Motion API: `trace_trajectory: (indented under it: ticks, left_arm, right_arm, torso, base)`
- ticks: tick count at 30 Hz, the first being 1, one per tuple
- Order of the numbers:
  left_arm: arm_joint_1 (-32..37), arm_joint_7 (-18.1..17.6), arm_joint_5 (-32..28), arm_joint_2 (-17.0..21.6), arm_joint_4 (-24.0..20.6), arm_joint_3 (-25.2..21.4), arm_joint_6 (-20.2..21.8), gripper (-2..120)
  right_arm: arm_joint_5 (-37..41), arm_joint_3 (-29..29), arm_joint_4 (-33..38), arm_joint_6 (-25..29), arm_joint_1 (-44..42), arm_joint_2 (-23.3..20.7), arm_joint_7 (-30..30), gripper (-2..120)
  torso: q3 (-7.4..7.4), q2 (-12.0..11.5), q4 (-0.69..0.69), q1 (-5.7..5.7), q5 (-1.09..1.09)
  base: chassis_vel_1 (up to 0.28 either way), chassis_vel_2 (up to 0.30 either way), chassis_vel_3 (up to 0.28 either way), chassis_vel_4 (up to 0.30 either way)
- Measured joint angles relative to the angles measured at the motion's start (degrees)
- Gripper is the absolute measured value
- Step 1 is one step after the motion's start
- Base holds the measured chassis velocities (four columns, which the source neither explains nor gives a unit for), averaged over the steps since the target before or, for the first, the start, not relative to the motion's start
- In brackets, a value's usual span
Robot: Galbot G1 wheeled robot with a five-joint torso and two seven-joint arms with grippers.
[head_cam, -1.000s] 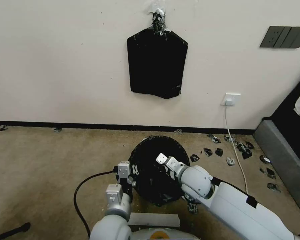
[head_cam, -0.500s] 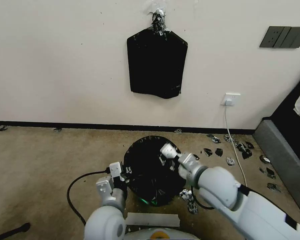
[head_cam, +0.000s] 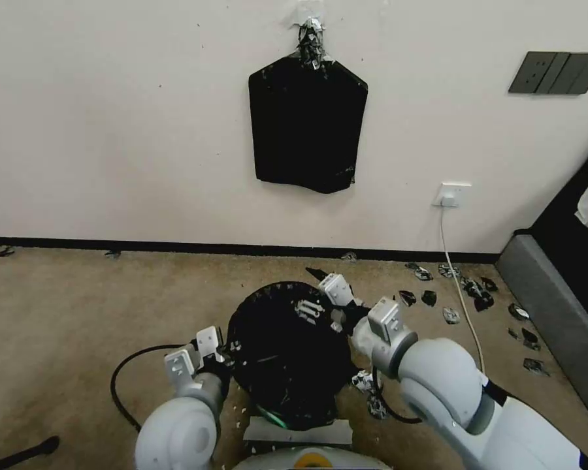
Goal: Place a trash bag onto the trash bin.
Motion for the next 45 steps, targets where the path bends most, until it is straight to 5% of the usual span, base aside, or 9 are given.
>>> trace_trajectory:
  ticks: [6, 21, 30, 37, 39, 42, 45]
  left_arm:
    - [0.35, 1.88, 0.32, -0.07, 0.25, -0.04, -0.01, 10]
    - [0.01, 2.54, 1.56, -0.18, 1.21, 0.16, -1.01, 64]
    - [0.94, 7.29, 5.96, 0.16, 0.53, 0.22, -4.93, 98]
    - [1.49, 8.71, 7.95, 0.13, -0.77, 0.03, -6.42, 100]
    - [1.68, 9.34, 9.22, 0.08, -0.76, -0.04, -7.66, 100]
    - [3.07, 15.21, 17.58, -0.06, 0.59, -1.45, -18.74, 100]
    - [3.32, 17.75, 18.63, 0.25, 0.83, -3.04, -24.1, 100]
  right_arm:
    - [0.01, -0.11, -0.69, 0.05, 0.79, -0.69, -1.01, 99]
    - [-0.29, -0.29, -1.0, -0.05, 0.35, -0.2, -1.5, 100]
    - [-0.45, -0.41, -1.61, -0.16, 0.92, -0.16, -1.46, 100]
    - [-1.11, -0.22, -1.61, -0.22, 0.76, 0.17, -1.42, 100]
    - [-1.62, 0.11, -1.61, -0.15, 0.35, 0.34, -1.36, 100]
    - [-3.64, 4.25, -1.94, 1.61, -4.13, 2.98, 1.65, 100]
    - [-3.79, 8.04, -2.36, 4.55, -8.21, 5.82, 6.73, 100]
  torso:
    - [0.0, 0.0, 0.0, 0.0, 0.01]
    - [0.0, 0.0, 0.0, 0.0, 0.01]
    - [0.0, 0.0, 0.0, 0.0, 0.01]
    - [0.0, 0.0, 0.01, 0.0, 0.02]
    - [0.0, 0.0, 0.01, 0.0, 0.01]
    - [0.0, 0.0, 0.01, 0.0, 0.01]
    - [0.0, 0.0, 0.0, 0.0, 0.02]
  base:
    - [0.0, 0.0, 0.0, 0.0]
    - [0.0, 0.0, 0.0, 0.0]
    - [0.0, 0.0, 0.0, 0.0]
    - [0.0, 0.0, 0.0, 0.0]
    - [0.0, 0.0, 0.0, 0.0]
    - [0.0, 0.0, 0.0, 0.0]
    - [0.0, 0.0, 0.0, 0.0]
